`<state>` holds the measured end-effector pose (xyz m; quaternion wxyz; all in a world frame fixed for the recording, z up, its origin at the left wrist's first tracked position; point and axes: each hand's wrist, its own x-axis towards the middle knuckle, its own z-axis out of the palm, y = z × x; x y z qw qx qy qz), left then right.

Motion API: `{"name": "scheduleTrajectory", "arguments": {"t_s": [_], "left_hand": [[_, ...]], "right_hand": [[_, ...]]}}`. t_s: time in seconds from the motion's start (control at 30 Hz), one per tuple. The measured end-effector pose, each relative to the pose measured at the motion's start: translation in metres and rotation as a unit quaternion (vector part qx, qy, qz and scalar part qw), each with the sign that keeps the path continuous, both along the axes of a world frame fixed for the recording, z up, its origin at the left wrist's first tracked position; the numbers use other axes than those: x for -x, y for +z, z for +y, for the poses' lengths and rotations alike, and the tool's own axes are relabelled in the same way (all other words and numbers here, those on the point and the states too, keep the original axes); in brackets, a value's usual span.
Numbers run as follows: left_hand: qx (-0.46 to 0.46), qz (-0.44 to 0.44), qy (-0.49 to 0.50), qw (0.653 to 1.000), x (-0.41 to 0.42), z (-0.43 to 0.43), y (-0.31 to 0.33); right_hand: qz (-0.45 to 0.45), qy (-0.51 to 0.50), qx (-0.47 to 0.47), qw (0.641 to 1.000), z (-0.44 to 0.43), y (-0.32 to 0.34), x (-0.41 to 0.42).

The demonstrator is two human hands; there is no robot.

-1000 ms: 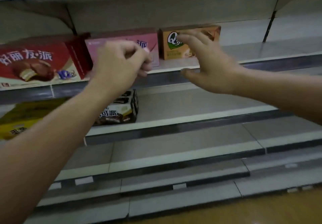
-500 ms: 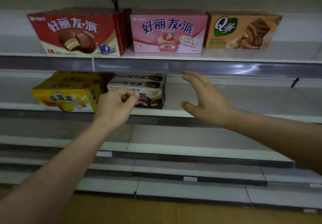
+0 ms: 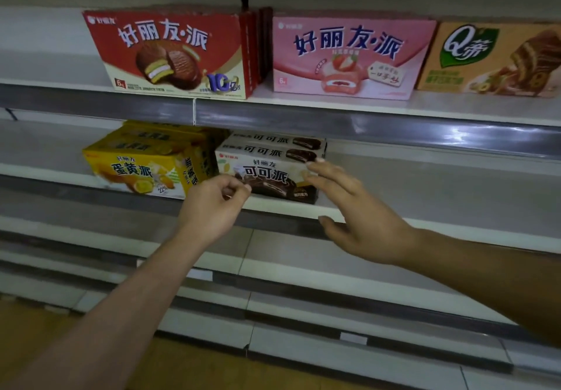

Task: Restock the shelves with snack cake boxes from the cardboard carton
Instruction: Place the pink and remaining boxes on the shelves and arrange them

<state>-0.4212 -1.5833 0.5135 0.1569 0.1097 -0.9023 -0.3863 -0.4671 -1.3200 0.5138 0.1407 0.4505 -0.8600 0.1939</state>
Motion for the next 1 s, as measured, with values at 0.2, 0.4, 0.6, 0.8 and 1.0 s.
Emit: {"name": "scheduleTrajectory", "arguments": {"t_s": [0.2, 0.4, 0.6, 0.8, 1.0], "left_hand": [[0.045, -0.016, -0.046, 0.998, 0.014, -0.032, -0.007], [0.151, -0.046, -0.1, 0.982, 0.038, -0.064, -0.011], [0.198, -0.053, -0.127, 0.97, 0.091, -0.076, -0.012], [0.14, -0.082, -0.117, 0.98, 0.135, -0.071, -0.03], [-0.002, 0.041, -0.089, 0.995, 0.154, -0.07, -0.054]], "right_hand": [[-0.062, -0.12, 0.003, 0.991, -0.02, 0.002, 0.008], [-0.23, -0.29, 0.043, 0.928, -0.056, -0.011, 0.02], [-0.313, -0.387, 0.09, 0.863, -0.07, -0.018, 0.049], [-0.389, -0.379, 0.192, 0.818, -0.063, -0.037, 0.089], [-0.421, -0.266, 0.251, 0.83, -0.06, -0.078, 0.124]]}}
